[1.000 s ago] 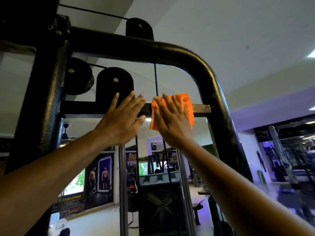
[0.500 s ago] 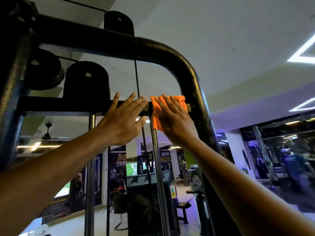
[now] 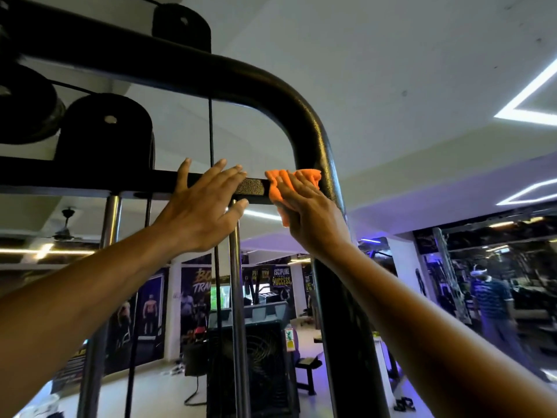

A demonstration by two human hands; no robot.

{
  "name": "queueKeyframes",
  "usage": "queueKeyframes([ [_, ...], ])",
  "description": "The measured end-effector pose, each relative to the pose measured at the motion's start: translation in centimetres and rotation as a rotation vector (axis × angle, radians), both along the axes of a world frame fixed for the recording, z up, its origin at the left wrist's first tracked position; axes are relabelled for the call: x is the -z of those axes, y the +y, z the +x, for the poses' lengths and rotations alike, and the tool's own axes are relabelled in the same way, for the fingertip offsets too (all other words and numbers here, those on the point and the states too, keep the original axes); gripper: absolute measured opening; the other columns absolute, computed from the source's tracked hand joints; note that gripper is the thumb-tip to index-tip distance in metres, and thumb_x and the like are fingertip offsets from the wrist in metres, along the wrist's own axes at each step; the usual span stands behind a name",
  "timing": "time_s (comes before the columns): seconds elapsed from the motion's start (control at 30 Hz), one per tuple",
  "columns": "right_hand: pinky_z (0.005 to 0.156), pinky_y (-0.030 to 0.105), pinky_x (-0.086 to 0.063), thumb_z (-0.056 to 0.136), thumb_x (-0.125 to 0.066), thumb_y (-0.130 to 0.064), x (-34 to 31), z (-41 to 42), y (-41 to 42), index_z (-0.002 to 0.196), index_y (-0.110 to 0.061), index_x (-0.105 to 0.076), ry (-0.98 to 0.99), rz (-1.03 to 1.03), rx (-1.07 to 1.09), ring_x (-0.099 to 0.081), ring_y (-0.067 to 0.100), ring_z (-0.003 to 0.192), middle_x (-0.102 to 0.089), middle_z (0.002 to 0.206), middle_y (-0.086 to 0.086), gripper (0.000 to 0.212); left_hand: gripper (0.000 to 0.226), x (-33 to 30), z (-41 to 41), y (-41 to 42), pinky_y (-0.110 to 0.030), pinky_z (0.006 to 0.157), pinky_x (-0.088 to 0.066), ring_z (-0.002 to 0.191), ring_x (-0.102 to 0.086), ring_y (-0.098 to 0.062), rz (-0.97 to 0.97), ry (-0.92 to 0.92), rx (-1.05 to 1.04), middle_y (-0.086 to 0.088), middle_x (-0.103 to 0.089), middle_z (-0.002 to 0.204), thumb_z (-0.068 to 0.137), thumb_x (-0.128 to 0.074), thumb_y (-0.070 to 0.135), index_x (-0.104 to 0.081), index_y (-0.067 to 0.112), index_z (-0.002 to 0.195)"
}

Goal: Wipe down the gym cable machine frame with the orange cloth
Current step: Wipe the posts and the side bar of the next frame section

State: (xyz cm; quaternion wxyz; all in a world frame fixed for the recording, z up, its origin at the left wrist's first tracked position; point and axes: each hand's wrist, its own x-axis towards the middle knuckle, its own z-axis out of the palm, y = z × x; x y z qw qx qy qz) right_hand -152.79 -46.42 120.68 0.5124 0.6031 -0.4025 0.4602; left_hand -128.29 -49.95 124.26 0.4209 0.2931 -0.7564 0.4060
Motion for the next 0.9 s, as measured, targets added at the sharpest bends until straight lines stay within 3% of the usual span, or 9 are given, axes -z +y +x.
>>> queueKeyframes([
  [0.17, 0.120, 0.048, -0.048, 0.111, -0.059, -0.019, -0.5, -1.8, 3.7, 0.150, -0.015, -0.065, 0.174, -0.004, 0.036, -0.059, 0.029, 0.142, -0.066, 0.150, 0.009, 0.039, 0.074, 0.0, -1.2, 0.8, -0.051, 0.131, 0.010, 0.164, -0.009, -0.011, 0.060, -0.076, 0.087, 0.009, -0.021, 0.177, 0.101, -0.018, 0.063, -0.021, 0.031, 0.168],
  [0.3, 0.111, 0.044, -0.055, 0.116, -0.051, -0.041, -1.4, -3.5, 6.6, 0.153, -0.030, -0.062, -0.042, -0.005, -0.052, -0.061, 0.019, 0.140, -0.064, 0.153, -0.004, 0.041, 0.060, -1.0, -3.5, 1.8, -0.047, 0.132, -0.014, 0.158, -0.032, -0.016, 0.078, -0.139, 0.254, 0.007, -0.032, 0.173, 0.112, -0.038, 0.052, -0.027, 0.031, 0.166],
  [0.4, 0.090, 0.043, -0.058, 0.117, -0.045, -0.043, -2.2, -5.1, 7.4, 0.144, -0.033, -0.066, -0.057, -0.052, 0.001, -0.064, 0.014, 0.105, -0.070, 0.124, -0.018, 0.035, 0.057, -1.2, -5.1, 3.1, -0.044, 0.127, -0.023, 0.155, -0.037, -0.020, 0.104, -0.097, 0.329, 0.005, -0.036, 0.172, 0.113, -0.041, 0.046, -0.031, 0.028, 0.166],
  [0.47, 0.083, 0.045, -0.056, 0.117, -0.045, -0.039, -2.2, -5.7, 7.8, 0.135, -0.030, -0.067, -0.070, -0.088, 0.021, -0.059, 0.016, 0.093, -0.068, 0.109, -0.015, 0.030, 0.056, -1.3, -6.0, 3.8, -0.045, 0.125, -0.027, 0.153, -0.039, -0.024, 0.133, -0.061, 0.367, 0.004, -0.037, 0.171, 0.114, -0.041, 0.045, -0.032, 0.028, 0.166],
  [0.67, 0.085, 0.046, -0.057, 0.117, -0.048, -0.035, -2.0, -7.9, 7.3, 0.136, -0.027, -0.066, -0.061, -0.072, -0.008, -0.062, 0.017, 0.099, -0.068, 0.115, -0.010, 0.028, 0.054, -2.4, -9.1, 3.7, -0.050, 0.120, -0.036, 0.148, -0.046, -0.027, 0.218, -0.005, 0.471, 0.004, -0.041, 0.168, 0.113, -0.038, 0.051, -0.036, 0.032, 0.164],
  [0.8, 0.088, 0.046, -0.053, 0.118, -0.043, -0.040, -3.9, -8.0, 6.2, 0.122, -0.027, -0.068, -0.094, -0.098, -0.044, -0.061, 0.025, 0.099, -0.065, 0.105, -0.012, 0.029, 0.053, -3.4, -10.6, 3.2, -0.049, 0.119, -0.040, 0.148, -0.046, -0.025, 0.272, 0.068, 0.503, 0.001, -0.041, 0.167, 0.113, -0.040, 0.050, -0.040, 0.030, 0.162],
  [0.87, 0.110, 0.055, -0.046, 0.117, -0.039, -0.044, -4.9, -7.5, 5.1, 0.135, -0.034, -0.065, -0.136, -0.064, -0.045, -0.059, 0.032, 0.120, -0.069, 0.119, -0.009, 0.033, 0.053, -4.6, -11.2, 2.7, -0.048, 0.118, -0.041, 0.147, -0.048, -0.026, 0.294, 0.126, 0.525, -0.002, -0.045, 0.164, 0.112, -0.040, 0.051, -0.043, 0.029, 0.159],
  [0.9, 0.124, 0.063, -0.030, 0.117, -0.036, -0.049, -5.0, -7.2, 4.3, 0.153, -0.039, -0.054, -0.183, 0.002, -0.024, -0.049, 0.034, 0.142, -0.064, 0.145, -0.003, 0.041, 0.054, -5.3, -11.5, 2.5, -0.048, 0.117, -0.042, 0.146, -0.049, -0.026, 0.313, 0.151, 0.542, -0.002, -0.048, 0.163, 0.111, -0.040, 0.054, -0.045, 0.028, 0.158],
])
